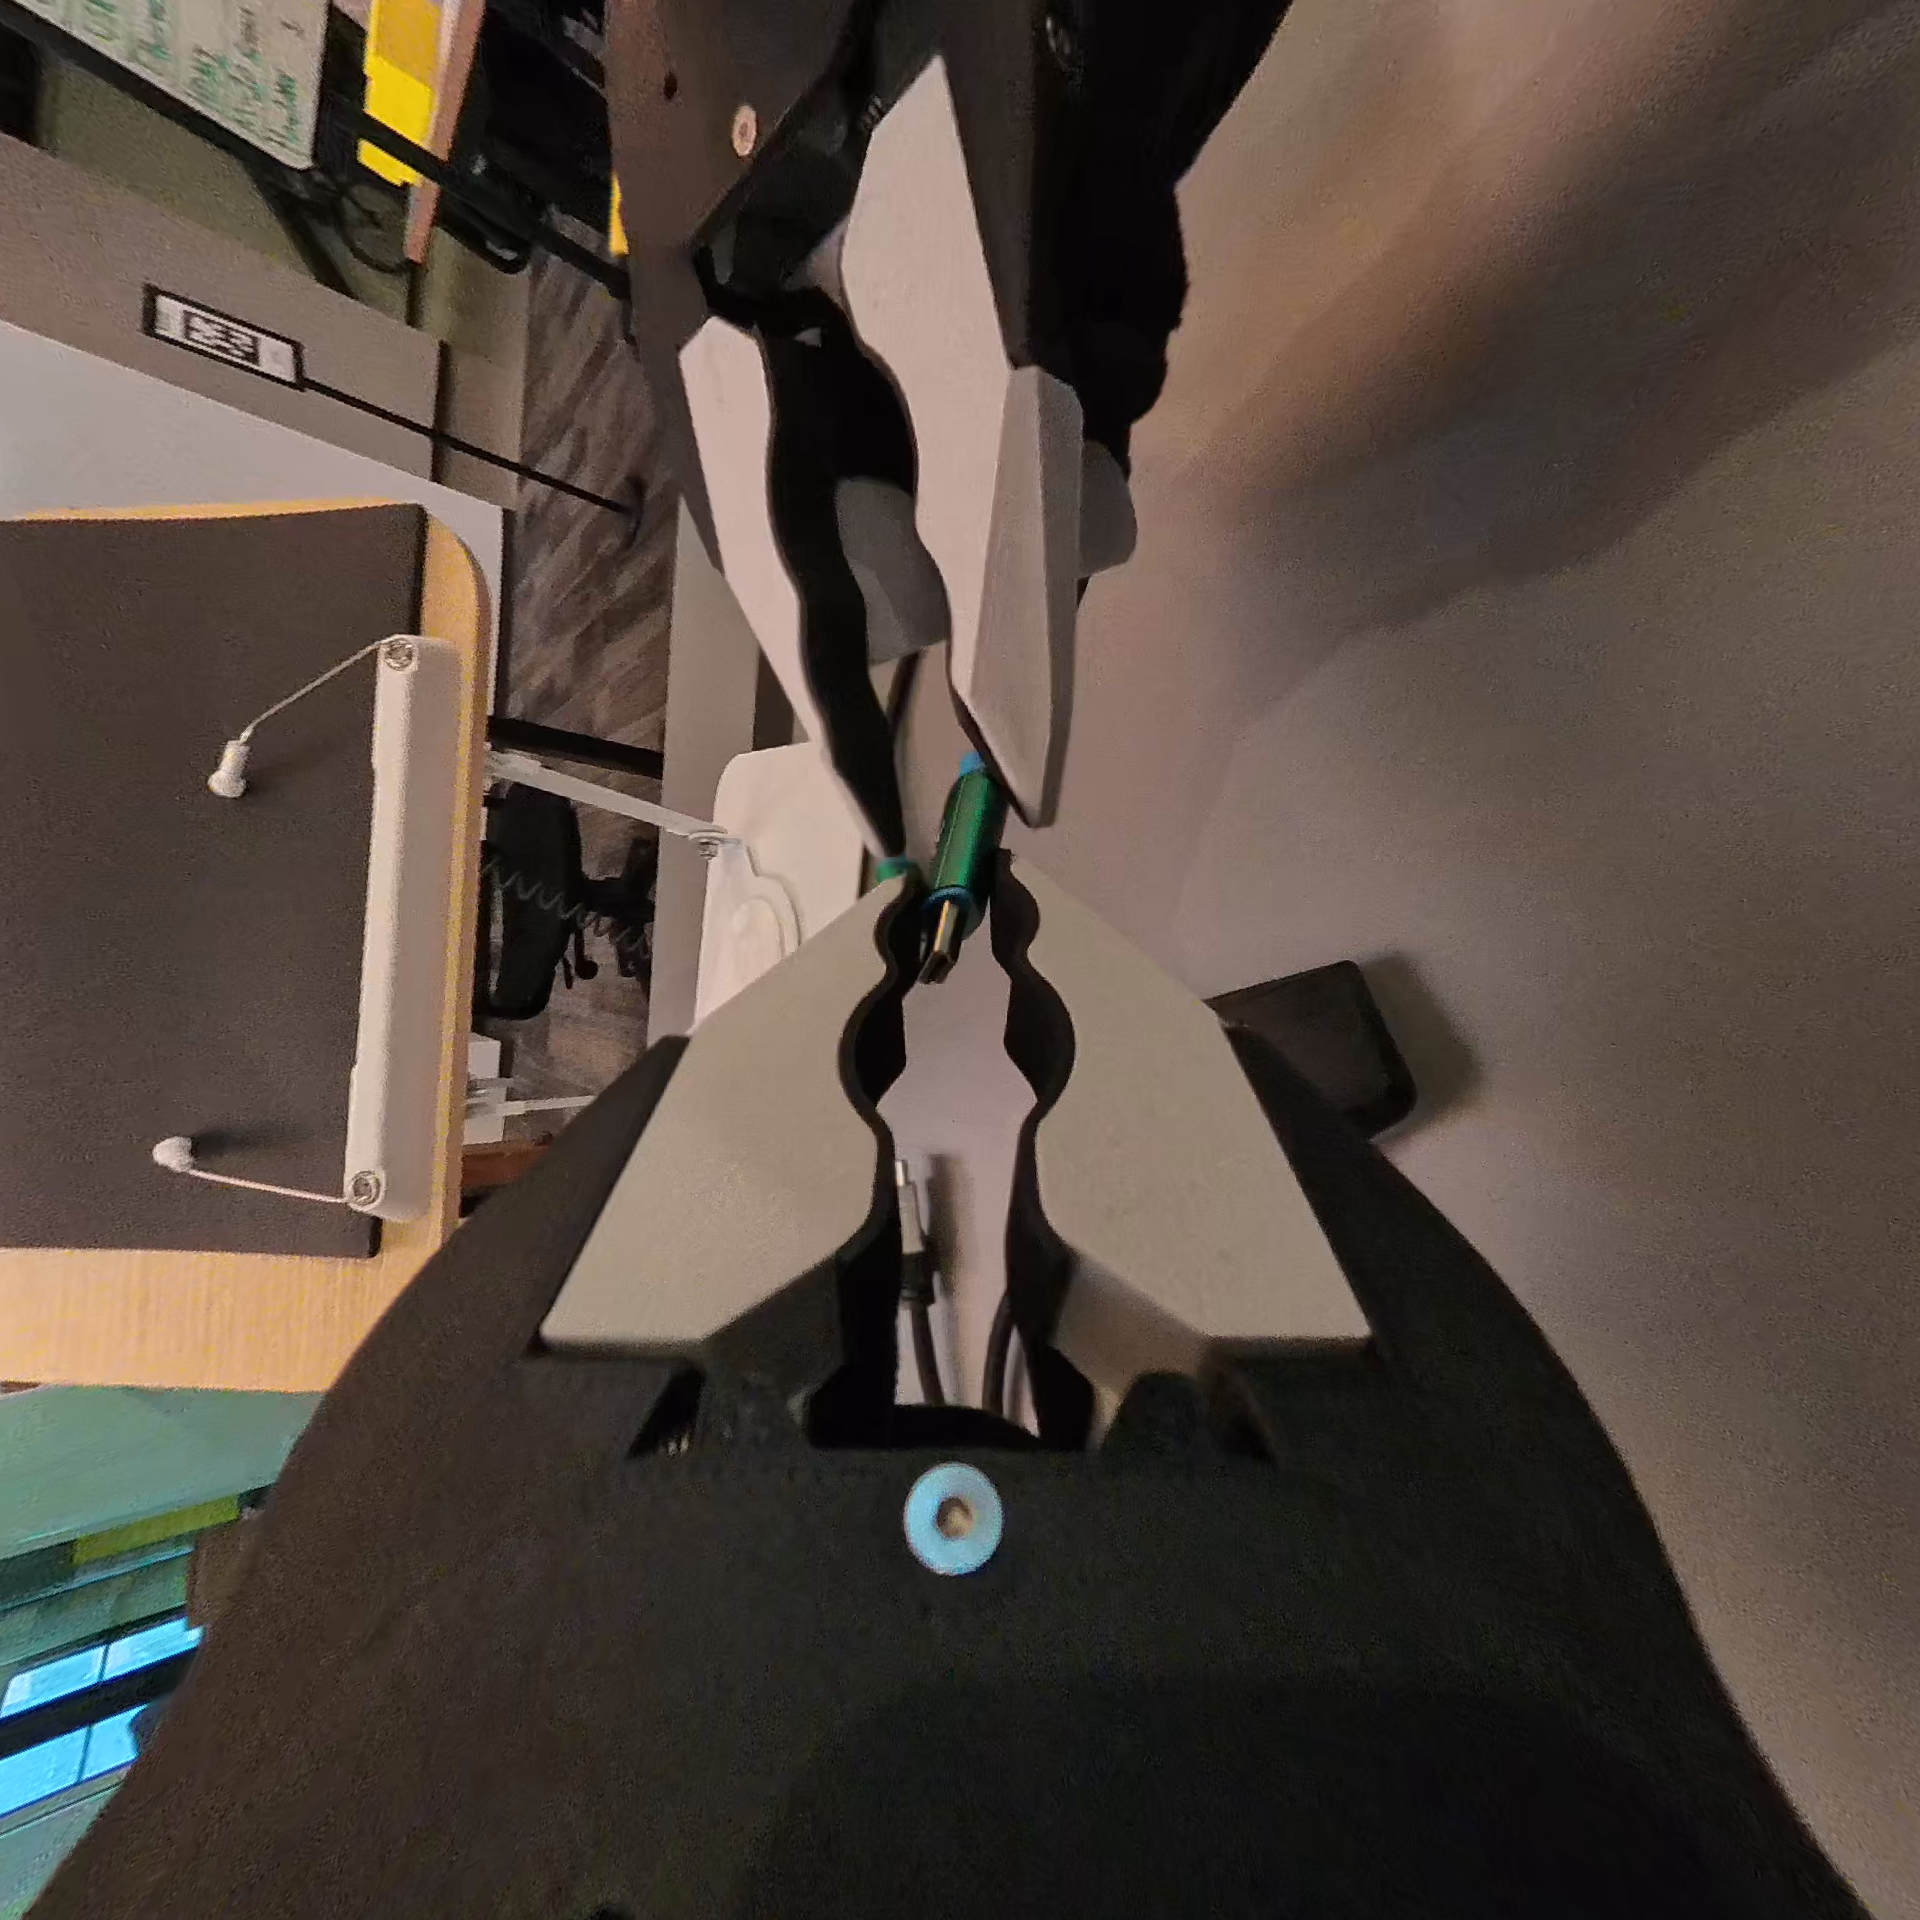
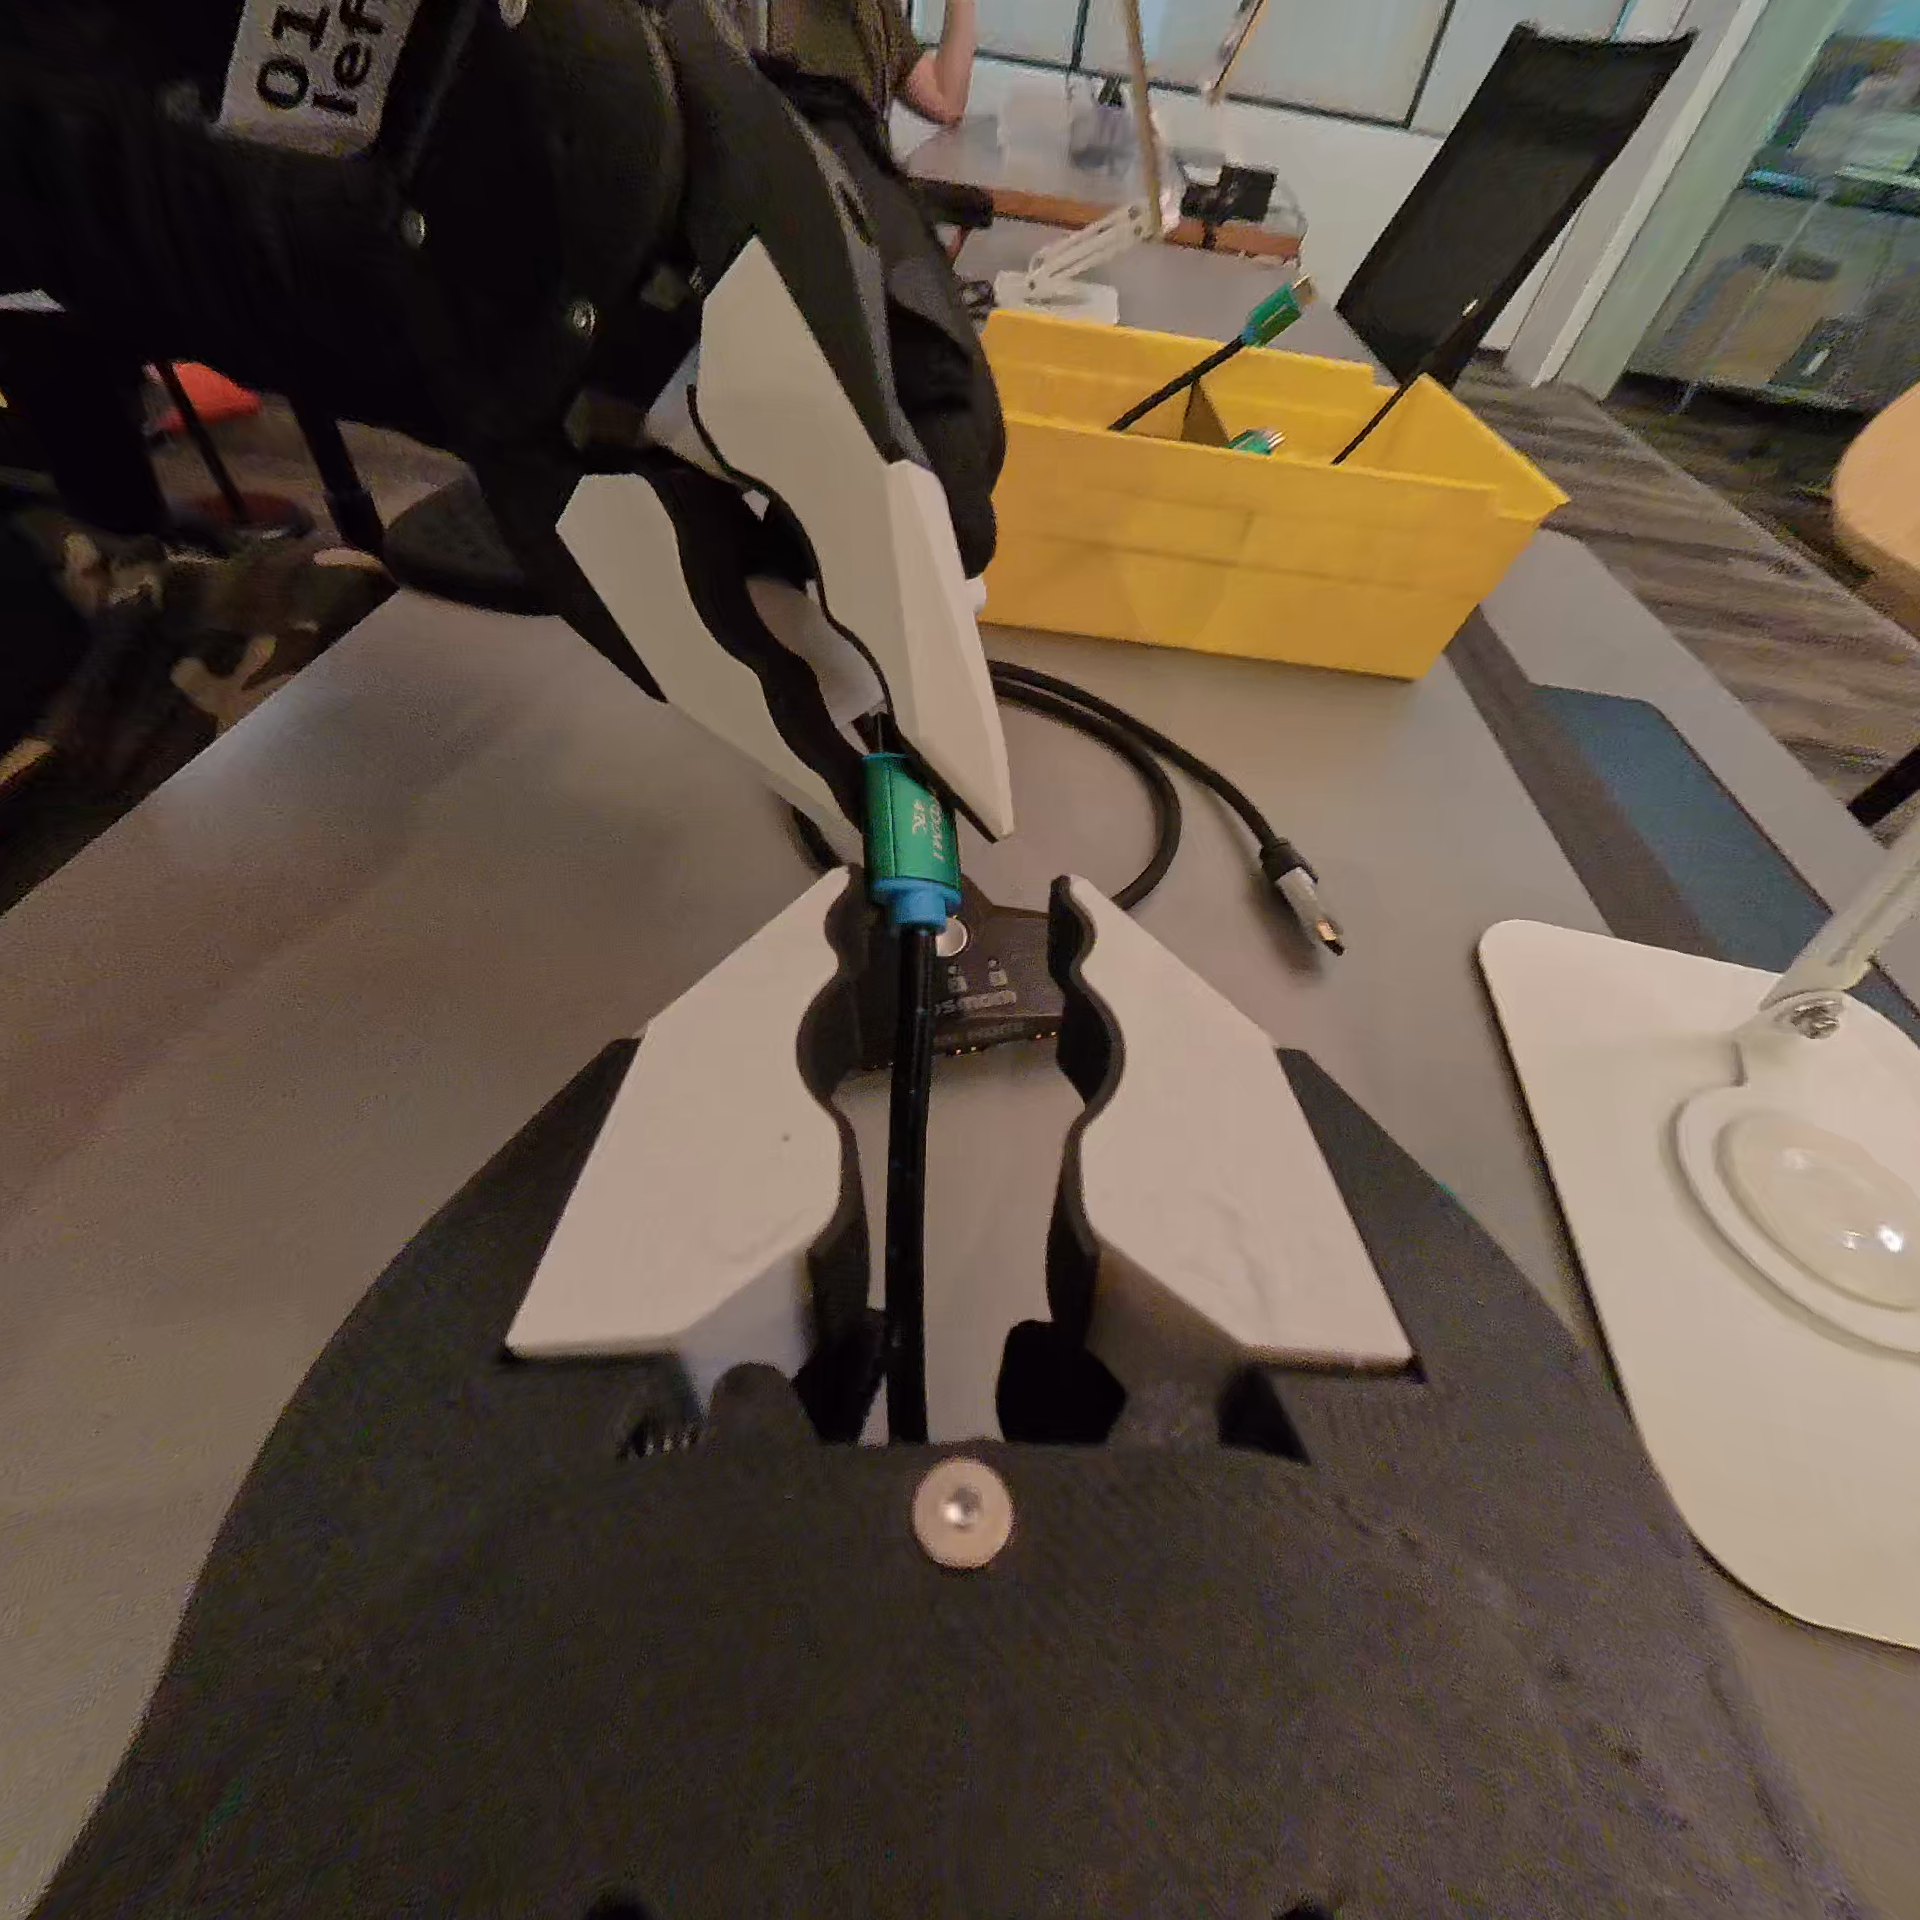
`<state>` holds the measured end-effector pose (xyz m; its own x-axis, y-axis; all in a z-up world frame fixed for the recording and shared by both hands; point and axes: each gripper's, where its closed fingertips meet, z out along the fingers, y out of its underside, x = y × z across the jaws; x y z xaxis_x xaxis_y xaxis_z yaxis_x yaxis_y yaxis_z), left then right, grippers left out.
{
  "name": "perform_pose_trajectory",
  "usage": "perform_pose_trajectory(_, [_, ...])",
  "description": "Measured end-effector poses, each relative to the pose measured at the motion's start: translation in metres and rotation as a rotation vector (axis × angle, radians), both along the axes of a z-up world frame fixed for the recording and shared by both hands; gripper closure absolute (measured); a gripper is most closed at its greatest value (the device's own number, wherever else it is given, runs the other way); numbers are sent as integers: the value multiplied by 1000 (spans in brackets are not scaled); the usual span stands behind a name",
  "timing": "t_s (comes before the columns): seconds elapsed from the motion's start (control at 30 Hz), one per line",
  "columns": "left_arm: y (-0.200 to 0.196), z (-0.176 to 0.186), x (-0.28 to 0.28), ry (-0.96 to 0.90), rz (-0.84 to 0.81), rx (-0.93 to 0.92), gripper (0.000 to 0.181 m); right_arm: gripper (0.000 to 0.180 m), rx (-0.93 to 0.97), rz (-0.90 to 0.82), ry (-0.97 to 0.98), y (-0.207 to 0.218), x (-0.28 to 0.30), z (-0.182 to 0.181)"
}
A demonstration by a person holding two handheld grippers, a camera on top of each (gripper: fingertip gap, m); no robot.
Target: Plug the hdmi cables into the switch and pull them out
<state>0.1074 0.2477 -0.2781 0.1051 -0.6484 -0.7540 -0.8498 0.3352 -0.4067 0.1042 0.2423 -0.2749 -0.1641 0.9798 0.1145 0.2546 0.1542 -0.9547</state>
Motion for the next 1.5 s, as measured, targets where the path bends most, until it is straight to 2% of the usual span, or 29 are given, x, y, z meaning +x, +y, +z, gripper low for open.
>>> perform_pose_trajectory(0.3, [5, 16, -1, -7, -2, 79, 171, 147, 122, -59, 121, 9, 7, 32])
perform_pose_trajectory(0.57, [3, 17, 1, 11, -21, 120, 171, 146, 109, -49, 164, 9, 12, 39])
perform_pose_trajectory(0.7, [5, 21, -1, -2, -15, 129, 172, 154, 15, 81, 279, -15, 24, 65])
perform_pose_trajectory(0.8, [8, 26, -3, -14, -7, 138, 171, 157, -111, 220, 245, -37, 33, 61])
perform_pose_trajectory(0.93, [11, 33, -3, -34, -2, 149, 171, 146, -279, 291, 56, -50, 27, 20])
perform_pose_trajectory(1.03, [12, 37, -1, -47, -2, 156, 171, 123, -413, 252, -3, -45, 11, 0])
perform_pose_trajectory(1.2, [12, 47, 2, -81, -7, 163, 172, 77, -624, 209, 161, -27, -12, 16])
perform_pose_trajectory(1.23, [12, 48, 3, -81, -10, 167, 172, 72, -639, 193, 188, -22, -14, 18])
perform_pose_trajectory(1.43, [6, 58, 12, -142, -43, 134, 172, 53, -759, 160, 417, 4, -10, 49])
perform_pose_trajectory(1.5, [1, 62, 17, -176, -73, 105, 172, 58, -751, 203, 493, 3, -1, 63])
